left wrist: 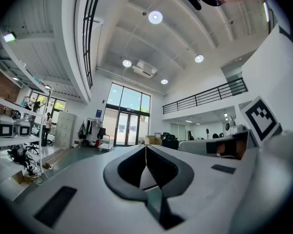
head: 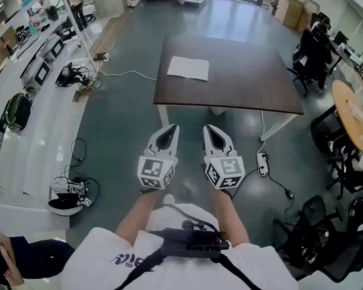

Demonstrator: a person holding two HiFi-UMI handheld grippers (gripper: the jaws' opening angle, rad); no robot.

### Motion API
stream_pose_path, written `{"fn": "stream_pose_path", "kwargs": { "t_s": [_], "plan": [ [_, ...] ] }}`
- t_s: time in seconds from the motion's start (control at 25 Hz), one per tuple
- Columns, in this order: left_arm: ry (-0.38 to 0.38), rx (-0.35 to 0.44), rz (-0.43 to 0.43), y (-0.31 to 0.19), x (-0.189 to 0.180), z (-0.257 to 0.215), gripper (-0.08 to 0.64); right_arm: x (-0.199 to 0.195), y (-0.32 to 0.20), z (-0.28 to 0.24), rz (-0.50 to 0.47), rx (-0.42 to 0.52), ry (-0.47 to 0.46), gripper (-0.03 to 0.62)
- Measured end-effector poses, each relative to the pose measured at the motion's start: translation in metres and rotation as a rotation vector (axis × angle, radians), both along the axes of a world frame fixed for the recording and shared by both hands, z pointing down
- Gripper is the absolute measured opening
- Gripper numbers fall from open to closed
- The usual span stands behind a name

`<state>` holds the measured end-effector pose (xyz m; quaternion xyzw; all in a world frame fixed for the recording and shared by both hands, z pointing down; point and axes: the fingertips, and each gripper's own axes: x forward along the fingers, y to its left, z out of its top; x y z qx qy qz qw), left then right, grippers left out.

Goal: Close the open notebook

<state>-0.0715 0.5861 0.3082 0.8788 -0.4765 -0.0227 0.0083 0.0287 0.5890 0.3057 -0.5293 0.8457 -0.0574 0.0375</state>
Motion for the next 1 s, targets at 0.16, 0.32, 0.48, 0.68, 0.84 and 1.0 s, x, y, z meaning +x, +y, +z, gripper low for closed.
{"fn": "stream_pose_path", "kwargs": {
  "t_s": [0.16, 0.32, 0.48, 0.68, 0.84, 1.0],
  "plan": [
    [-0.009, -0.021, -0.024, 0.011, 0.021, 0.003, 0.011, 0.019, 0.013, 0.004, -0.001, -0.028, -0.052, 0.002],
    [-0.012, -0.025, -0.056, 0.020, 0.031, 0.003, 0.011, 0.028, 0.016, 0.006, -0.010, -0.039, -0.050, 0.002],
    [-0.020, -0.029, -0.087, 0.016, 0.031, 0.008, 0.010, 0.029, 0.007, 0.011, -0.019, -0.046, -0.030, 0.002],
    [-0.017, -0.030, -0.091, -0.004, 0.028, 0.018, 0.011, 0.018, -0.014, 0.023, -0.037, -0.051, 0.008, 0.002],
    [-0.017, -0.033, -0.085, -0.052, 0.023, 0.029, 0.011, 0.008, -0.054, 0.031, -0.047, -0.050, 0.024, 0.002],
    [0.000, -0.030, -0.068, -0.122, 0.014, 0.031, 0.010, 0.001, -0.121, 0.036, -0.026, -0.056, 0.042, 0.002]
  ]
}}
